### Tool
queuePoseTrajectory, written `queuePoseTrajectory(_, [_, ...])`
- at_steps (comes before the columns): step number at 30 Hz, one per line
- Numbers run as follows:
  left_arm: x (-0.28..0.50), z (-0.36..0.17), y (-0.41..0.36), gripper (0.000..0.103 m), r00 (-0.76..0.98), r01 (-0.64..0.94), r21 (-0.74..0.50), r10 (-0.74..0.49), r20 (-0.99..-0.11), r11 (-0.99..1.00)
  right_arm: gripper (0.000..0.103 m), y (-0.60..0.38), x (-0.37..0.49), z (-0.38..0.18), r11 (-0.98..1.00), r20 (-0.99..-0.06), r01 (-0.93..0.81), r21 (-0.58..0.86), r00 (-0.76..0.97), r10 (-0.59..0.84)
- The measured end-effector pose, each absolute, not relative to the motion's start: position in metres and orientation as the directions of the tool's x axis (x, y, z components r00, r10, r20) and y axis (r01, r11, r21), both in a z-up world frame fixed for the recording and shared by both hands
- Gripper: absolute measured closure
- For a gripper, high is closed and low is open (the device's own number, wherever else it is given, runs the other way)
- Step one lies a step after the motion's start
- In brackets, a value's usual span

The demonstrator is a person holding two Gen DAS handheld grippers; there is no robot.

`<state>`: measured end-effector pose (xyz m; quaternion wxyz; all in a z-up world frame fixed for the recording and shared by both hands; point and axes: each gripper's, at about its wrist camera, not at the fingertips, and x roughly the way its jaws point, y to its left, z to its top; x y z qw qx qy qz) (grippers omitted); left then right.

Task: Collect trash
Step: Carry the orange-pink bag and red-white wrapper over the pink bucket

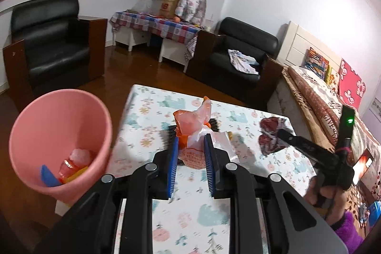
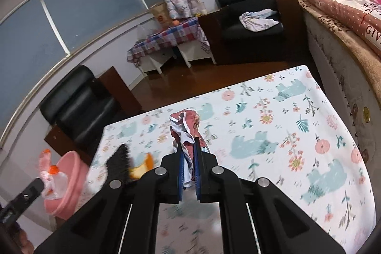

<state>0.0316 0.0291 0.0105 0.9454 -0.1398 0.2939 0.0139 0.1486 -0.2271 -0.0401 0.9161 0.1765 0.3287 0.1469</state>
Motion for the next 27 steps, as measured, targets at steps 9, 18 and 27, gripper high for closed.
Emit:
queuePoseTrajectory(9, [0.003,0.012,0.066,0.082,0.842,-0.184,-0.278,0.006,-0.539,0.943,0.096,-0.196,0.112,-0.011,0.885,-0.525,-0.232,0.404,0.733,0.432])
queuePoseTrajectory(18, [-0.022,0.012,0.096,0.082,0.846,-0.251,-0.271,0.075,-0.527,0.929,0.096,-0.146,0.088,0.012,0.861,-0.489,-0.344,0.376,0.715,0.499])
queuePoseTrajectory(27, [-0.041,0.009,0.127,0.082,0.836,-0.335,-0.264,0.156,-0.526,0.905,0.096,-0.097,0.078,0.020,0.832,-0.499,-0.429,0.352,0.667,0.554])
